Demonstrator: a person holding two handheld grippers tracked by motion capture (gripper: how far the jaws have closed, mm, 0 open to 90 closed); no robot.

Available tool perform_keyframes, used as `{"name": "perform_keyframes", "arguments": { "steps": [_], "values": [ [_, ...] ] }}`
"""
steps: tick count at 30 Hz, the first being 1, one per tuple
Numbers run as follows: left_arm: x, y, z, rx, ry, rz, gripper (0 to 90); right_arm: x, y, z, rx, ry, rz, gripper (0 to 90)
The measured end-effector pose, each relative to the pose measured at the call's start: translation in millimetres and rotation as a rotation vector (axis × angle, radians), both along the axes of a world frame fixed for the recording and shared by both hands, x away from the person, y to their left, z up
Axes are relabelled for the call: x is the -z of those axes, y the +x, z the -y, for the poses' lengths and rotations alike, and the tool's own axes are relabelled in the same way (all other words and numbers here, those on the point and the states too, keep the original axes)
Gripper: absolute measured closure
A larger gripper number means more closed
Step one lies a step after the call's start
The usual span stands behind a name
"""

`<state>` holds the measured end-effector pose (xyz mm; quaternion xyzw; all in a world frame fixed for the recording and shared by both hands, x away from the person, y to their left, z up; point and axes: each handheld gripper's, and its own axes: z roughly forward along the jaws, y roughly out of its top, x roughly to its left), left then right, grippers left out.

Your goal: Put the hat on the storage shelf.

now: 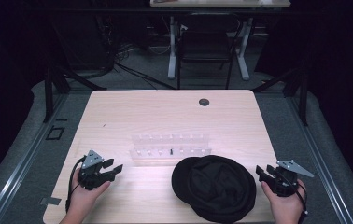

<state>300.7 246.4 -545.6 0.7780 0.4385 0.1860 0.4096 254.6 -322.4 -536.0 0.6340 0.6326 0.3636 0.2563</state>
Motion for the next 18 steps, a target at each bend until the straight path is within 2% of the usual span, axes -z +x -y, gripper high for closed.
{"name": "perform_keyframes", "arguments": {
  "steps": [2,3,5,9,10,12,15,18],
  "values": [
    [-0.1,0.1,0.7,0.004,0.002,-0.002,51.5,-1.7,-1.5,0.1,0.007,0.011,-0.015,56.3],
    [0.0,-0.2,2.3,0.01,0.005,-0.004,51.3,-7.1,-5.6,1.4,0.025,0.04,-0.032,59.8],
    [-0.4,-0.6,2.7,0.016,0.011,-0.007,51.2,-13.2,-9.4,4.0,0.023,0.074,-0.055,60.3],
    [-0.3,-2.6,7.1,0.025,0.014,0.008,50.7,-21.2,-17.7,6.7,0.046,0.07,-0.074,61.7],
    [-0.6,-3.5,8.6,0.036,0.018,0.013,50.5,-25.1,-21.0,6.3,0.027,0.104,-0.118,61.7],
    [-0.5,-4.0,9.3,0.041,0.018,0.014,50.5,-26.1,-22.1,5.2,0.024,0.106,-0.123,61.7],
    [-0.4,-3.1,8.6,0.043,0.021,0.001,50.4,-30.2,-23.0,0.2,-0.015,0.122,-0.167,61.6],
    [0.6,-1.9,8.6,0.041,0.017,-0.004,50.4,-29.8,-20.3,-2.5,-0.035,0.17,-0.211,63.3]
  ]
}}
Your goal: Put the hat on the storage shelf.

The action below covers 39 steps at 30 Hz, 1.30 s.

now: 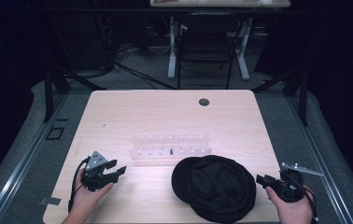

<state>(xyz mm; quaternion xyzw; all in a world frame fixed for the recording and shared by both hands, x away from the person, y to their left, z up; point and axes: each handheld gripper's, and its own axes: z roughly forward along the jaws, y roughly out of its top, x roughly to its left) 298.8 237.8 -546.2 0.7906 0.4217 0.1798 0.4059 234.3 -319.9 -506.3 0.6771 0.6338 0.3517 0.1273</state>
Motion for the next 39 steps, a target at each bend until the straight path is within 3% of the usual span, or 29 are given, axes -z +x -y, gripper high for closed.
{"name": "perform_keyframes", "arguments": {
  "steps": [1,5,8,14,20,25,26,33,39],
  "values": [
    [0.5,0.2,0.5,-0.004,-0.001,0.003,50.4,2.2,1.1,-1.6,-0.001,0.019,-0.005,63.8],
    [0.7,-0.3,1.9,0.0,0.003,0.005,50.3,10.5,4.6,-3.2,-0.04,-0.003,-0.113,66.7],
    [0.9,-0.7,2.9,0.003,0.006,0.005,50.3,18.0,7.4,-3.5,-0.067,0.029,-0.161,72.6],
    [1.5,-0.2,3.7,0.007,0.007,-0.005,50.3,20.7,13.7,-5.5,-0.091,0.033,-0.15,86.0],
    [2.5,-0.9,6.2,0.004,0.015,-0.005,50.3,16.1,29.3,0.3,-0.092,0.045,-0.148,87.5],
    [4.0,-1.0,9.4,0.01,0.018,0.0,50.3,8.9,43.3,0.0,-0.122,-0.024,-0.193,87.3],
    [3.9,-0.8,9.4,0.014,0.022,0.001,50.3,7.2,45.9,-0.6,-0.132,-0.019,-0.201,86.9],
    [4.1,-1.2,11.2,0.02,0.021,-0.009,50.3,-1.8,58.2,-12.3,-0.223,-0.131,-0.332,82.6],
    [4.5,-1.5,12.2,0.028,0.018,-0.006,50.3,-4.4,67.9,-17.1,-0.252,-0.144,-0.448,81.4]
  ]
}}
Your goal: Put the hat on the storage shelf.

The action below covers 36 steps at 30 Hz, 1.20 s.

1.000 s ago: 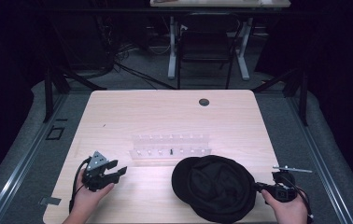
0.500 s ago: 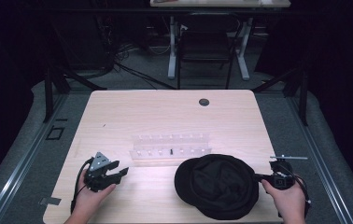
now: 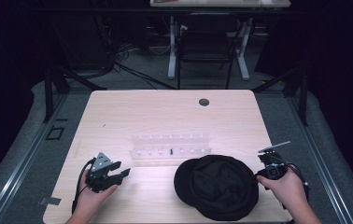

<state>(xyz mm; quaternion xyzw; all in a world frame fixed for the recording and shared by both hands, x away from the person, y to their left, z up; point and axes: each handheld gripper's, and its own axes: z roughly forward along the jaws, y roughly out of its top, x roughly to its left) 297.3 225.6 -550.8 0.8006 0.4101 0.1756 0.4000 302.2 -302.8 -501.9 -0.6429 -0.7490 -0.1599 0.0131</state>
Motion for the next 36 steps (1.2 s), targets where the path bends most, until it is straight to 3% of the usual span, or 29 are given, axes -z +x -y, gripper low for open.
{"name": "perform_keyframes", "arguments": {
  "steps": [8,11,12,13,15,18,19,23,26,27,28,30,36],
  "values": [
    [0.3,0.0,0.5,0.001,0.003,0.001,50.2,0.7,10.2,4.8,0.016,0.021,-0.094,79.8],
    [0.2,-0.3,0.8,0.001,0.003,0.0,50.2,4.5,11.0,6.3,0.045,0.051,-0.08,79.2],
    [0.2,-0.3,0.9,0.0,0.003,0.0,50.2,3.7,11.7,7.5,0.032,0.041,-0.101,79.2],
    [0.3,-0.3,0.9,0.001,0.003,-0.001,50.1,5.8,11.4,7.3,0.039,0.047,-0.089,79.3],
    [0.5,-0.2,1.2,-0.001,0.003,-0.002,50.1,7.6,12.0,8.7,0.025,0.037,-0.108,79.0],
    [0.7,-0.3,1.7,0.0,0.002,-0.001,50.0,14.6,11.9,9.2,0.062,0.061,-0.106,78.0],
    [0.8,-0.3,1.8,0.0,0.001,-0.002,50.0,14.6,13.5,11.9,0.031,0.045,-0.128,77.8],
    [0.9,-0.1,1.8,0.0,0.003,-0.002,50.0,20.5,14.2,11.8,0.058,0.072,-0.119,78.0],
    [1.1,0.2,1.9,0.0,0.004,-0.001,50.0,21.2,16.2,11.8,0.033,0.053,-0.142,78.4],
    [1.1,0.1,2.0,-0.001,0.003,-0.002,50.0,23.2,15.5,10.0,0.063,0.062,-0.125,78.6],
    [1.0,0.0,2.1,0.0,0.003,-0.002,50.0,23.4,16.1,10.6,0.055,0.066,-0.132,78.8],
    [0.8,-0.1,1.9,0.003,0.006,0.0,50.0,21.9,17.9,12.2,0.022,0.045,-0.165,81.0],
    [0.9,-0.1,2.0,-0.001,0.002,-0.001,50.0,22.1,18.1,10.5,0.042,0.081,-0.159,86.8]
  ]
}}
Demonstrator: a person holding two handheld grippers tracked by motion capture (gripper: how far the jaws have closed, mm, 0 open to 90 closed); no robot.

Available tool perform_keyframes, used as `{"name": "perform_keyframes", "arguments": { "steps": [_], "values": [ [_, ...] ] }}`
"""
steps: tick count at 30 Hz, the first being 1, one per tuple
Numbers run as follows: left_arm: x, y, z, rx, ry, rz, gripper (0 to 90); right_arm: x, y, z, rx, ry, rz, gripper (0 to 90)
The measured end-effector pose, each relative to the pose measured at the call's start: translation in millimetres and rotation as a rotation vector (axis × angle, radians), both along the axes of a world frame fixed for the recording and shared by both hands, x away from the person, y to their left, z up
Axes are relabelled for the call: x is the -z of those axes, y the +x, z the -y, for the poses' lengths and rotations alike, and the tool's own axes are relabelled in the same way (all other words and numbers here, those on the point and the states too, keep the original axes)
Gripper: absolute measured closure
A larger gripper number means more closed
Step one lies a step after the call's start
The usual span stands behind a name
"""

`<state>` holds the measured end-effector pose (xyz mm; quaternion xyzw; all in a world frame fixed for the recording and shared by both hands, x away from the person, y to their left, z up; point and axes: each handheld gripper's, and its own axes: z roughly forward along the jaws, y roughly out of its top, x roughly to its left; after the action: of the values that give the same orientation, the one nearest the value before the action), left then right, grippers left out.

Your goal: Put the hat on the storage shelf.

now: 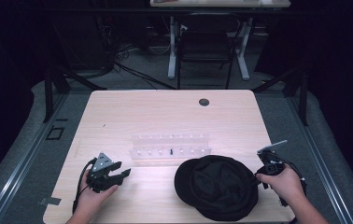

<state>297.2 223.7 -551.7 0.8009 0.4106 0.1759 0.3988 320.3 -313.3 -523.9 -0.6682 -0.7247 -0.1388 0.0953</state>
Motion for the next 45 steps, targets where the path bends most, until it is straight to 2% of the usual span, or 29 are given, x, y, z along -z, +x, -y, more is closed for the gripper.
{"name": "perform_keyframes", "arguments": {
  "steps": [2,3,4,11,13,14,15,16,17,18,21,23,25,28,29,30,32,33,34,35,36,39,41,42,45],
  "values": [
    [0.0,0.0,0.0,0.0,0.0,0.0,50.0,-1.7,0.2,1.9,-0.018,-0.003,-0.012,87.3],
    [0.0,0.0,0.0,0.0,0.001,0.0,50.0,-2.9,-0.2,1.8,-0.012,-0.008,-0.013,87.5],
    [0.0,0.1,0.0,0.002,0.003,0.001,50.0,-2.2,-0.8,0.9,0.012,0.016,-0.001,87.6],
    [0.1,-0.3,0.2,-0.001,0.002,0.0,50.0,-9.1,-0.6,1.3,-0.018,0.03,-0.031,88.1],
    [0.2,-0.2,0.3,-0.001,0.003,0.0,50.0,-11.5,-1.0,3.2,-0.014,0.049,-0.031,88.2],
    [0.1,-0.1,0.1,0.001,0.005,0.001,50.0,-11.5,-2.1,3.1,0.015,0.074,-0.017,88.1],
    [0.3,-0.2,0.3,-0.002,0.002,0.0,50.0,-14.6,-1.2,6.1,-0.016,0.067,-0.041,88.2],
    [0.2,0.0,0.1,0.001,0.005,0.001,50.0,-15.5,-2.0,5.7,0.008,0.086,-0.031,88.1],
    [0.2,0.0,0.1,0.0,0.005,0.001,50.0,-17.2,-1.9,7.7,-0.005,0.09,-0.038,88.2],
    [0.4,-0.1,0.4,-0.003,0.003,0.0,50.0,-17.9,-3.2,6.6,0.026,0.113,-0.022,88.2],
    [0.4,-0.2,0.4,-0.004,0.002,0.0,50.0,-23.7,-3.3,8.9,-0.004,0.131,-0.037,88.2],
    [0.4,-0.2,0.4,-0.005,0.002,-0.001,50.0,-26.6,-4.5,7.8,0.011,0.137,-0.026,88.2],
    [0.4,-0.3,0.4,-0.005,0.002,-0.001,50.0,-29.3,-5.7,7.1,0.029,0.161,-0.013,88.2],
    [0.2,0.0,-0.2,-0.001,0.009,0.0,50.0,-34.7,-7.0,9.1,0.025,0.189,-0.009,88.2],
    [0.4,0.0,-0.1,-0.002,0.009,0.0,50.0,-36.4,-7.4,8.0,0.041,0.202,-0.004,88.2],
    [0.6,0.1,0.1,-0.003,0.006,0.0,50.0,-39.1,-6.5,11.3,-0.001,0.204,-0.022,88.2],
    [0.7,0.1,0.2,-0.003,0.006,-0.002,50.0,-41.4,-8.4,9.3,0.039,0.239,-0.004,88.2],
    [0.7,0.1,0.2,-0.002,0.006,-0.002,50.0,-44.0,-7.6,10.7,0.007,0.232,-0.015,88.2],
    [0.7,0.1,0.2,-0.003,0.006,-0.002,50.0,-45.2,-8.8,8.4,0.035,0.241,-0.003,88.2],
    [0.8,0.1,0.2,-0.003,0.007,-0.003,49.9,-48.0,-7.8,10.4,-0.005,0.241,-0.02,88.2],
    [0.8,0.2,0.2,-0.003,0.007,-0.002,49.9,-48.6,-9.0,7.7,0.026,0.247,-0.001,88.2],
    [0.9,0.2,0.1,-0.005,0.006,-0.003,49.8,-53.7,-9.9,4.9,0.032,0.251,0.0,88.2],
    [0.9,0.2,0.2,-0.007,0.006,-0.004,49.8,-57.4,-8.8,6.1,-0.008,0.252,-0.009,88.2],
    [1.0,0.2,0.1,-0.007,0.006,-0.004,49.7,-58.2,-10.0,3.9,0.019,0.256,0.003,88.2],
    [0.9,0.2,0.0,-0.007,0.006,-0.004,49.7,-63.5,-10.4,1.5,0.025,0.263,0.003,88.2]
  ]
}}
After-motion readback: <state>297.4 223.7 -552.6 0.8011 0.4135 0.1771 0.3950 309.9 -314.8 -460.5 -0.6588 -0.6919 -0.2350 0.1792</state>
